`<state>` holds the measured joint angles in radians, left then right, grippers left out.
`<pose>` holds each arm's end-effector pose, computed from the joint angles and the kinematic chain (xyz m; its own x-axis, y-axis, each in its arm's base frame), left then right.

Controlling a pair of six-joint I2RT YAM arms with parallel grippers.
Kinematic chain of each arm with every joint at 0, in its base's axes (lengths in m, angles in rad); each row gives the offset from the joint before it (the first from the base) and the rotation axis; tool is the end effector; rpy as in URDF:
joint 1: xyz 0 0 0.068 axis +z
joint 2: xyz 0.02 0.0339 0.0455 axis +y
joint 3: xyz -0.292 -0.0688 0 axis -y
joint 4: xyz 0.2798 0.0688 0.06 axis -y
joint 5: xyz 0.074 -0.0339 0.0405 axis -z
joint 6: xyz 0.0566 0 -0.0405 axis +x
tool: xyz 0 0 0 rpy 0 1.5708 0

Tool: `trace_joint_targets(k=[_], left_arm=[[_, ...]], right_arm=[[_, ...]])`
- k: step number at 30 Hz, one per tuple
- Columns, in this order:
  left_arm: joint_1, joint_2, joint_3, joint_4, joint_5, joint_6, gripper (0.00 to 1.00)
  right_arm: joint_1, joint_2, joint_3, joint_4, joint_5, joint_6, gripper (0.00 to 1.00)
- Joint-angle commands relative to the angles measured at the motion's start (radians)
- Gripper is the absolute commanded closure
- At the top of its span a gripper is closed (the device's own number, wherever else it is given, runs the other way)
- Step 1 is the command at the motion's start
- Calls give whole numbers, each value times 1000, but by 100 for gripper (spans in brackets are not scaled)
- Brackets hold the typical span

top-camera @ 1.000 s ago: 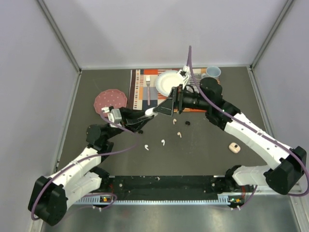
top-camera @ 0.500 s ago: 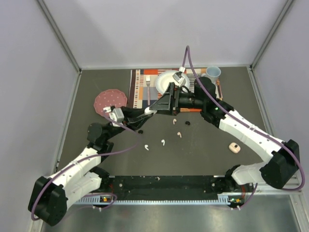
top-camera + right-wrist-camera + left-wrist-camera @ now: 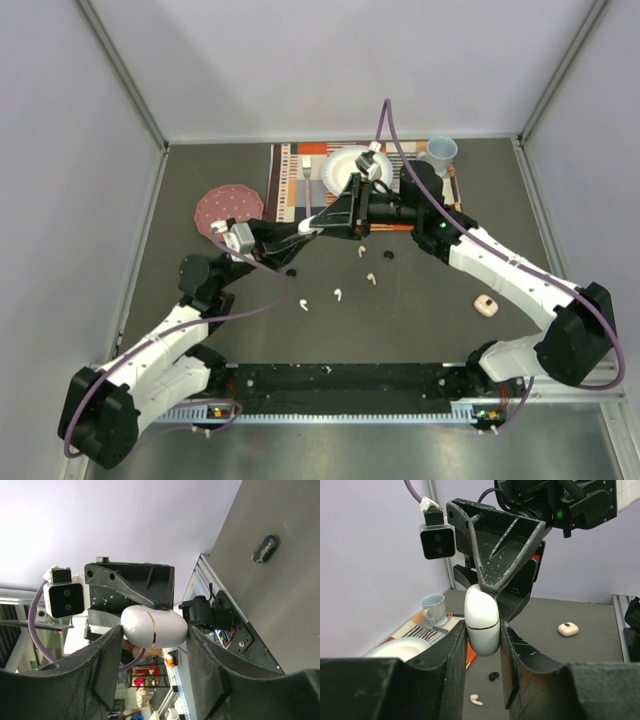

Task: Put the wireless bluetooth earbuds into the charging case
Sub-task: Pass from the left arm to the right

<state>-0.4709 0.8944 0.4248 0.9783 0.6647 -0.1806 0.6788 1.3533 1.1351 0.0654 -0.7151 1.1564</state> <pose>0.1779 -0.1298 0.3258 0.2766 -0.2995 -0.9131 0.9015 0.4099 0.1387 0.2557 0.2540 0.3789 -0.9433 0.1270 -0.3066 -0.2855 0.1603 0.9449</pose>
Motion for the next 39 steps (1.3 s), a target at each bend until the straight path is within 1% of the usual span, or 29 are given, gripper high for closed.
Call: trace_joint_targets(k=[1, 3, 6, 8, 9, 11, 13, 15, 17, 18, 19, 22, 24, 25, 26, 27, 29, 30, 31, 32, 34, 37, 38, 39], left_arm=[[-3, -15, 26, 28, 18, -8, 100], [-3, -12, 28, 30, 16, -13, 100], [-3, -3, 34, 31, 35, -14, 100], [-3, 1, 37, 36, 53, -14, 100], [-3, 5, 37, 36, 55, -14, 100], [-3, 8, 37, 37, 58, -14, 100], [-5, 8, 37, 40, 58, -14, 100], [-3, 9, 37, 40, 50, -14, 100], [-3, 8, 34, 40, 49, -11, 100], [-3, 8, 35, 39, 46, -11, 100], [-5, 6, 35, 37, 44, -10, 100], [-3, 9, 37, 37, 52, -8, 100], [-3, 12, 37, 36, 55, -13, 100], [-3, 14, 38, 34, 61, -14, 100], [-5, 14, 42, 27, 64, -19, 100], [-5, 18, 45, 23, 67, -20, 100], [-3, 21, 48, 26, 69, -31, 94], [-5, 27, 46, 31, 67, -34, 92], [-3, 29, 46, 37, 67, -36, 90], [-5, 31, 46, 49, 59, -42, 88], [-5, 34, 40, 69, 44, -57, 77], [-5, 44, 37, 109, 29, -75, 71], [-5, 47, 35, 117, 27, -80, 65], [-5, 52, 37, 126, 29, -83, 64]], right_arm=[[-1, -8, -6, 106, -20, 35, 52], [-4, -3, -9, 122, -30, 40, 58], [-2, -3, -24, 158, -41, 58, 56], [-2, -3, -26, 177, -49, 66, 41], [-4, -5, -26, 180, -49, 66, 36], [-7, -5, -24, 188, -47, 75, 31], [-10, -5, -24, 192, -44, 84, 31], [-13, -5, -23, 197, -41, 91, 36], [-12, -5, -21, 198, -41, 89, 39], [-12, -5, -21, 197, -40, 89, 44], [-12, -5, -23, 192, -40, 89, 46], [-13, -3, -28, 194, -37, 97, 48], [-13, -3, -31, 201, -37, 100, 56], [-13, -3, -31, 203, -37, 98, 58], [-13, -5, -32, 203, -35, 98, 63], [-13, -3, -31, 214, -35, 97, 71], [-13, 0, -29, 218, -38, 97, 72], [-13, -2, -29, 218, -40, 97, 76], [-13, 1, -29, 220, -41, 98, 77], [-13, 1, -29, 218, -41, 101, 77], [-13, 4, -35, 227, -43, 108, 77], [-13, 4, -41, 241, -44, 118, 77], [-15, 4, -41, 240, -44, 120, 77], [-13, 4, -41, 241, -43, 123, 77]])
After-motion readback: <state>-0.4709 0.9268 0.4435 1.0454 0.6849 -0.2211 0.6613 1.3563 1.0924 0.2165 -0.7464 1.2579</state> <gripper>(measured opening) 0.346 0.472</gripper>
